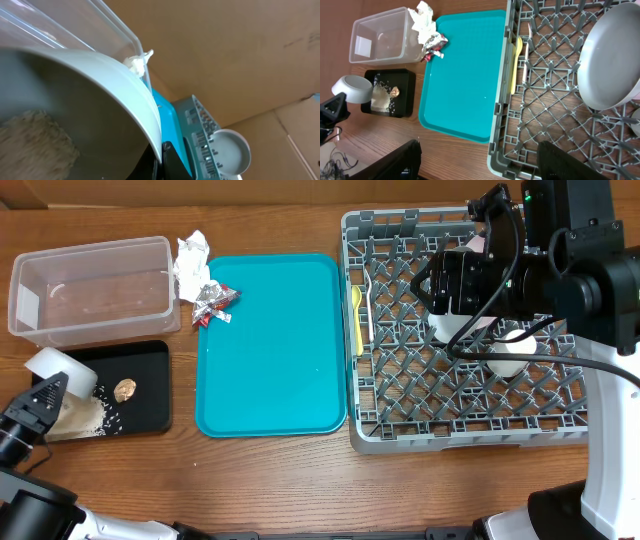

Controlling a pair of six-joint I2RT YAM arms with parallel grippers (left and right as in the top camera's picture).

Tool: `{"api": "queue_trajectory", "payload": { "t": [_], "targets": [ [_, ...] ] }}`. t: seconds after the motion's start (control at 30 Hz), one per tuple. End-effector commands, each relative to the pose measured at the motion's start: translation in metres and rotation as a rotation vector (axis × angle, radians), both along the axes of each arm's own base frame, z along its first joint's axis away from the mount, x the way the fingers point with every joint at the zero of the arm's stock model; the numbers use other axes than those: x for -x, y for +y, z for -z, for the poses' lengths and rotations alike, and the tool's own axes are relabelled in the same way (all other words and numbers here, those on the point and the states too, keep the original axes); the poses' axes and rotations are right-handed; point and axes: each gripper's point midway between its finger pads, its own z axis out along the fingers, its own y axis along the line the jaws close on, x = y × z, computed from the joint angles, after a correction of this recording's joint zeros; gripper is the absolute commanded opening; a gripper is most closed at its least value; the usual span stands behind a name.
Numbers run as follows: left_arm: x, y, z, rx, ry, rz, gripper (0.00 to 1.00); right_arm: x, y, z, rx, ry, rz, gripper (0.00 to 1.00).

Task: Sort waste into correct bins and load items into the dishwasher rack
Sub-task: 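Tip the rice bowl with the left gripper to pour rice onto the black tray, then carry the empty white bowl right over the teal tray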

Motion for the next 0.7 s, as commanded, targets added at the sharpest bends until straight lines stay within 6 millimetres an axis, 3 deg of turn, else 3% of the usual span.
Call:
{"api": "queue_trajectory", "payload": {
  "t": [0.0, 0.17, 0.47, 0.57, 0.67],
  "targets": [
    [0.000, -0.001, -0.001, 0.002, -0.058, -0.013, 0.04, 0.003, 0.002, -0.004, -0.007, -0.010, -0.007, 0.78],
    [0.004, 0.001, -0.009, 0.067, -0.063, -0.040, 0.04, 0.003, 0.002, -0.004, -0.007, -0.010, -0.007, 0.78],
    [0.022, 0.027, -0.014, 0.100, -0.089, -0.140, 0.04, 0.002, 0.002, -0.004, -0.008, -0.015, -0.008, 0.78],
    [0.022, 0.022, -0.017, 0.156, -0.066, -0.139, 0.04, 0.001, 0.002, -0.005, -0.010, -0.021, -0.007, 0.78],
    [0.020, 0.009, -0.033, 0.125, -0.070, -0.113, 0.04, 0.001, 0.003, -0.009, -0.014, -0.037, -0.009, 0.79]
  ]
}}
